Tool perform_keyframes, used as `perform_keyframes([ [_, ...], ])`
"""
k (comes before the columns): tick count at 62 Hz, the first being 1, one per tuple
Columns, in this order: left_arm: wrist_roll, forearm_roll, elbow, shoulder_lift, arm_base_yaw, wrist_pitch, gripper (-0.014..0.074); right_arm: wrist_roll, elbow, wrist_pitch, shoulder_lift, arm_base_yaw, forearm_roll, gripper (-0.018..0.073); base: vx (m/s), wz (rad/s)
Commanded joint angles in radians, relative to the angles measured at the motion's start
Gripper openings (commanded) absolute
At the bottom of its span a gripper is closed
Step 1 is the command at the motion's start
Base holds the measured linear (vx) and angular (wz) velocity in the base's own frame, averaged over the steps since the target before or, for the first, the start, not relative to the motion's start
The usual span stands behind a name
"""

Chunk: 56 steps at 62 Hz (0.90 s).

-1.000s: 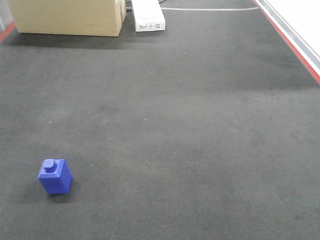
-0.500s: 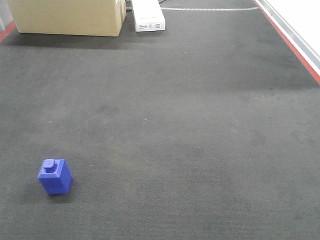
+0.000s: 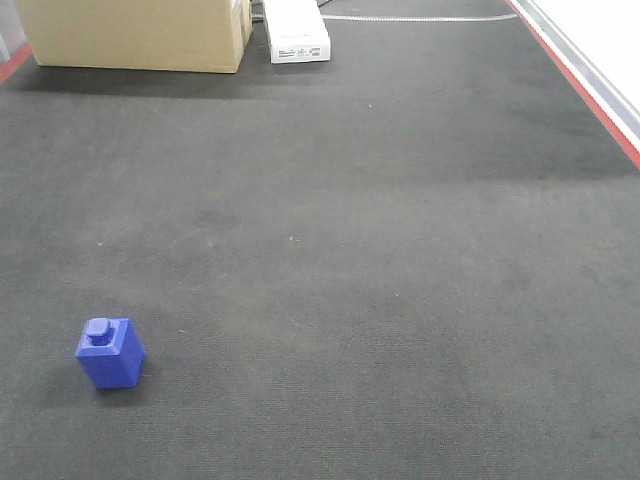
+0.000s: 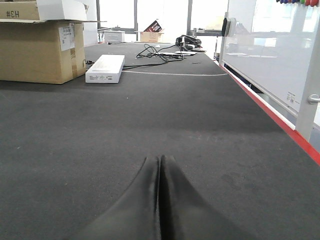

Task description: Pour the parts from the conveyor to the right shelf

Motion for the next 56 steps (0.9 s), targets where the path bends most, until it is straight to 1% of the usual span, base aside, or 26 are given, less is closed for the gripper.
perform_keyframes([
  [1,0.0,0.0,-0.116,0.124,0.002,0.108,-0.0006,-0.004,0.015,-0.075,-0.015,-0.006,-0.003,-0.0009,0.0,0.0],
  [3,0.0,0.0,-0.138,0.15,0.002,0.145,-0.0006,-0.004,0.015,-0.075,-0.015,-0.006,-0.003,-0.0009,0.0,0.0],
  [6,0.0,0.0,-0.156,0.189,0.002,0.169,-0.0006,-0.004,0.015,-0.075,-0.015,-0.006,-0.003,-0.0009,0.0,0.0],
  [16,-0.001,0.0,-0.15,0.27,0.002,0.148,-0.0006,-0.004,0.015,-0.075,-0.015,-0.006,-0.003,-0.0009,0.0,0.0],
  [24,-0.008,0.0,-0.15,0.307,0.002,0.159,-0.0002,-0.004,0.015,-0.075,-0.015,-0.006,-0.003,-0.0009,0.0,0.0],
  [32,-0.009,0.0,-0.152,0.331,0.002,0.167,0.0043,-0.004,0.015,-0.075,-0.015,-0.006,-0.003,-0.0009,0.0,0.0],
  [39,-0.009,0.0,-0.152,0.34,0.002,0.167,0.0146,-0.004,0.015,-0.075,-0.015,-0.006,-0.003,-0.0009,0.0,0.0],
  [43,-0.009,0.0,-0.152,0.34,0.002,0.167,0.0228,-0.004,0.015,-0.075,-0.015,-0.006,-0.003,-0.0009,0.0,0.0],
  [48,-0.008,0.0,-0.154,0.34,0.002,0.167,0.0362,-0.004,0.015,-0.075,-0.015,-0.006,-0.003,-0.0009,0.0,0.0],
  [56,-0.008,-0.007,-0.17,0.34,0.002,0.172,0.0523,-0.004,0.015,-0.075,-0.015,-0.006,-0.003,-0.0009,0.0,0.0],
])
